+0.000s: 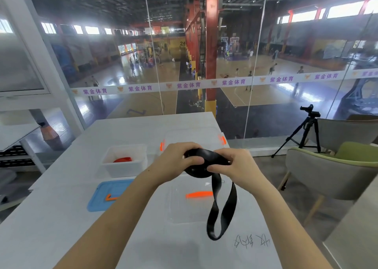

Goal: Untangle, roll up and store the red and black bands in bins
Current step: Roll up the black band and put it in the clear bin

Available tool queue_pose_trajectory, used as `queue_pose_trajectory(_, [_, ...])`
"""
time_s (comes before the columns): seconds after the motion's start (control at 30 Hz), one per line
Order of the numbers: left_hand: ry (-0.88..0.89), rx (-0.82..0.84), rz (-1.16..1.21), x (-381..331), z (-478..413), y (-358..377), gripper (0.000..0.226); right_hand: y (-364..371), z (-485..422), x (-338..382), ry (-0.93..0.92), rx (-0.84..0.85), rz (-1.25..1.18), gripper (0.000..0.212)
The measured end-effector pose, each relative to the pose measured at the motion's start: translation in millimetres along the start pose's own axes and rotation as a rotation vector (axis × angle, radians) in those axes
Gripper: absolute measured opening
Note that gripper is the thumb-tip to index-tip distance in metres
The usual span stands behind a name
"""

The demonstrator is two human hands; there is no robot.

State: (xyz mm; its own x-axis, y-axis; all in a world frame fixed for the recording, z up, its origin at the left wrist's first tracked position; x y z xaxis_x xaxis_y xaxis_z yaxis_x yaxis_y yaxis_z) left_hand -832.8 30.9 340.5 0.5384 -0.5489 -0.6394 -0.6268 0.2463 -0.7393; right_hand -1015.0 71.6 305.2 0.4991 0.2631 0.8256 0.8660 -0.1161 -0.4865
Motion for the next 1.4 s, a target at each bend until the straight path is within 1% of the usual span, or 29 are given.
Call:
queue_pose_trajectory(0.07, [-0.014,-0.039,0.103,5,2,-3,0.012,-1,0,-2,-0.025,-0.029,-0.054,0.028])
queue_pose_trajectory(0.13, [-0.037,-0.071,0.245,10,3,-7,0.013,-2,3,-12,-0.029,-0.054,-0.157,0.034])
queue_pose_trajectory(0.23, [-0.069,-0.162,0.43,17,4,-18,0.015,0,14,-46,0.07,-0.12,-0.262,0.038])
queue_pose_trajectory(0.33, [-0.073,-0.221,0.503,21,1,-26,0.017,11,23,-87,0.185,-0.187,-0.238,0.028])
queue_pose_trajectory(0.4, [-0.079,-0.255,0.539,22,0,-27,0.019,20,28,-110,0.266,-0.199,-0.231,0.026])
queue_pose_trajectory(0.5, [-0.104,-0.358,0.656,27,0,-34,0.02,33,38,-139,0.38,-0.217,-0.216,0.013])
queue_pose_trajectory(0.57, [-0.109,-0.424,0.708,33,1,-42,0.021,36,44,-151,0.429,-0.256,-0.226,0.01])
queue_pose_trajectory(0.67, [-0.117,-0.439,0.683,42,-2,-50,0.021,41,46,-162,0.455,-0.243,-0.311,0.009])
queue_pose_trajectory(0.77, [-0.146,-0.464,0.711,52,-4,-52,0.023,42,45,-170,0.488,-0.211,-0.402,0.016])
queue_pose_trajectory(0.87, [-0.175,-0.511,0.732,67,-6,-54,0.022,34,41,-173,0.501,-0.25,-0.435,0.019])
queue_pose_trajectory(0.93, [-0.206,-0.537,0.748,80,-6,-58,0.022,26,37,-174,0.483,-0.282,-0.512,0.024])
queue_pose_trajectory(1.0, [-0.229,-0.551,0.751,92,-6,-63,0.021,19,31,-176,0.457,-0.286,-0.672,0.027])
queue_pose_trajectory(1.1, [-0.257,-0.558,0.756,106,-4,-69,0.018,10,24,-177,0.416,-0.307,-1.086,0.03])
queue_pose_trajectory(1.17, [-0.286,-0.543,0.739,115,-2,-71,0.018,3,21,-178,0.414,-0.33,-1.291,0.033])
queue_pose_trajectory(1.23, [-0.31,-0.534,0.721,123,0,-72,0.019,1,18,-178,0.462,-0.306,-1.347,0.032])
queue_pose_trajectory(1.33, [-0.323,-0.546,0.725,128,4,-76,0.019,3,13,-182,0.53,-0.277,-1.371,0.019])
queue_pose_trajectory(1.4, [-0.317,-0.528,0.718,128,5,-75,0.02,0,7,-181,0.523,-0.319,-1.35,0.023])
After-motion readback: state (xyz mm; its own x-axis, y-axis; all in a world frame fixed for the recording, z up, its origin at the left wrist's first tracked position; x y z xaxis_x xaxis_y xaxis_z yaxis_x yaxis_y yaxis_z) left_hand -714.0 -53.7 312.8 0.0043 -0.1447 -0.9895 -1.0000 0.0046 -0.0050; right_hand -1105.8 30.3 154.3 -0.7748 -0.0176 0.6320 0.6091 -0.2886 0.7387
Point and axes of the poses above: each hand's wrist, its own z-axis away from the middle knuckle, its own y-axis out of the palm, x = y × z, the point moved 6 cm from there along -z, towards the middle knuckle, and after that the axes turned 1 degree about -z, right-handed, at the moved point
